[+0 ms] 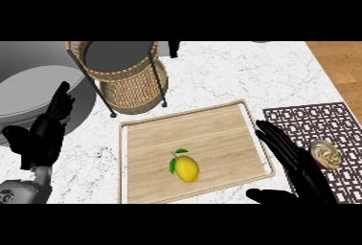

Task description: Pick the lemon from the tray and place it in the tiered basket

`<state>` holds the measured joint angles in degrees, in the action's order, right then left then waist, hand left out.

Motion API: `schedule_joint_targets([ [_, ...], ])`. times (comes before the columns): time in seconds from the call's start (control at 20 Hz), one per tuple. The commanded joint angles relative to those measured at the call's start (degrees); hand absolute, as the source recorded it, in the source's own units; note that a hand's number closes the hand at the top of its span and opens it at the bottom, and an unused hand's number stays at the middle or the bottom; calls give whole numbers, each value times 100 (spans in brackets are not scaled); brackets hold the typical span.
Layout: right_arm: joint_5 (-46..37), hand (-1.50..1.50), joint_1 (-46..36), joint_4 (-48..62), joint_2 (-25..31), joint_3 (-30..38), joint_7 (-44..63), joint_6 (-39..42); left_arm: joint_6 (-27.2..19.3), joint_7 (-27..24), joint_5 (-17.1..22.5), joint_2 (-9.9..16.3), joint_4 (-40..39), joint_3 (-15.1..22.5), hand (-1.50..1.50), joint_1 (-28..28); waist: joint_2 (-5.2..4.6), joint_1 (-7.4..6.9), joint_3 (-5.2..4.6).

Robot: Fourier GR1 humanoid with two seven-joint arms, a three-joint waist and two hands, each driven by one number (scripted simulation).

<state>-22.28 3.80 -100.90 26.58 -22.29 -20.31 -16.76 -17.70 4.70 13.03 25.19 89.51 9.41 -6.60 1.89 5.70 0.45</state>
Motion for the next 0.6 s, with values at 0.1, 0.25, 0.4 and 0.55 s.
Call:
schedule_joint_targets([
  [0.1,-1443,-150,521,-866,279,-394,1489,-215,530,338,554,-445,-100,404,0,244,-93,60,-131],
  [0.25,-2087,-150,690,-1381,25,-927,2240,-68,530,368,552,-469,-104,391,0,114,-115,9,-123],
  [0.4,-2840,-150,968,-1518,-302,-1521,2899,31,658,467,653,-407,-92,351,0,48,-135,-110,-101],
  [0.55,-3541,-150,952,-1755,-550,-1718,3743,312,651,278,529,-573,-186,533,0,96,-154,-177,-98],
])
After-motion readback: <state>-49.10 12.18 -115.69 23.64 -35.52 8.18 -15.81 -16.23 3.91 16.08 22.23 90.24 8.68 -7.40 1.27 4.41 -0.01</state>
